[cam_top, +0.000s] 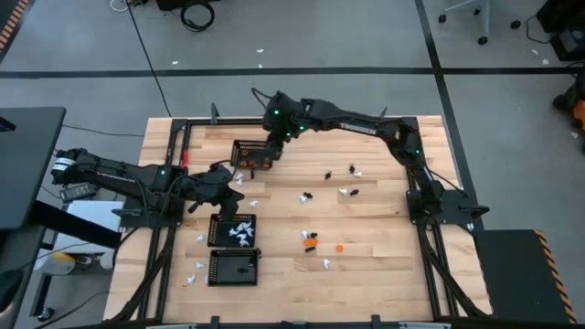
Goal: Sort Halloween decoration
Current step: Put the bottom right orange pumpkin toy into the top black bin
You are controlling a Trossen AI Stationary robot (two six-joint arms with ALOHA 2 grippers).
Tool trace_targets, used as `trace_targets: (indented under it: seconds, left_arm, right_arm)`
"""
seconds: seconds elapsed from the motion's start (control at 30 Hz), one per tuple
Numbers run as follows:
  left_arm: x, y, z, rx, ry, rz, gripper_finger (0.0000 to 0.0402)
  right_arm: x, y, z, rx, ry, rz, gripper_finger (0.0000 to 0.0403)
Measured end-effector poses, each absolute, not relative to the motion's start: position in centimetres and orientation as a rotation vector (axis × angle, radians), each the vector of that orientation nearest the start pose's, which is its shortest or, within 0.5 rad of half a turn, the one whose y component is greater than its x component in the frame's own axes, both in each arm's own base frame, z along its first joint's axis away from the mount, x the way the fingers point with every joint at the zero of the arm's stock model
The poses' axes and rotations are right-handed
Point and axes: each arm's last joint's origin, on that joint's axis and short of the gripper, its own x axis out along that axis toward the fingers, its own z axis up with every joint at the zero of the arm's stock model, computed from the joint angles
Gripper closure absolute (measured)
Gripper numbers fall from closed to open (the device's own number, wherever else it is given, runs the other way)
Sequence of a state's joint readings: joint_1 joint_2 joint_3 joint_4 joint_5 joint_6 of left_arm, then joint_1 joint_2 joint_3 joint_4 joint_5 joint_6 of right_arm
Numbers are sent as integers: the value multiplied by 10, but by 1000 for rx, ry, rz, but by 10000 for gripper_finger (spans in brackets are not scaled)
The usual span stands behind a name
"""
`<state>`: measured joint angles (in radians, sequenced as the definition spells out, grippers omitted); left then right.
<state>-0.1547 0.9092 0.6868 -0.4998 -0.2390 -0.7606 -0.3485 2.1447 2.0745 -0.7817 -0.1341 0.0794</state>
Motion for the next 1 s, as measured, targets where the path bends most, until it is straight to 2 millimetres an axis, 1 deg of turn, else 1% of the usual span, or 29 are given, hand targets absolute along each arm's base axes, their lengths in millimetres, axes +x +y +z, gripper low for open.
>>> trace_targets:
  seconds: [0.07, 0.2, 0.3, 0.4, 0.53, 0.7, 0.8, 0.9, 1.0]
  left_arm:
    - [181, -21, 253, -575, 639, 338, 393]
    - [181, -21, 253, -558, 641, 332, 393]
    - [181, -21, 253, -549, 643, 329, 393]
    - [181, -21, 253, -549, 642, 329, 393]
    - [181, -21, 253, -546, 643, 327, 393]
    - [181, -21, 253, -535, 643, 324, 393]
    - [181, -21, 253, -521, 646, 319, 393]
    - [180, -21, 252, -519, 653, 321, 393]
    - [178, -21, 250, -524, 682, 336, 393]
  right_arm:
    - [438, -151, 302, 267, 849, -242, 223]
    - [418, -130, 312, 269, 841, -225, 239]
    - [401, -110, 312, 283, 829, -206, 250]
    - [383, -85, 307, 293, 836, -182, 255]
    - [358, -51, 287, 268, 876, -162, 256]
    - [332, -16, 258, 273, 847, -117, 256]
    - [319, 1, 239, 293, 856, -113, 255]
    - [305, 16, 224, 336, 885, -92, 247]
    - [293, 32, 213, 342, 935, -52, 234]
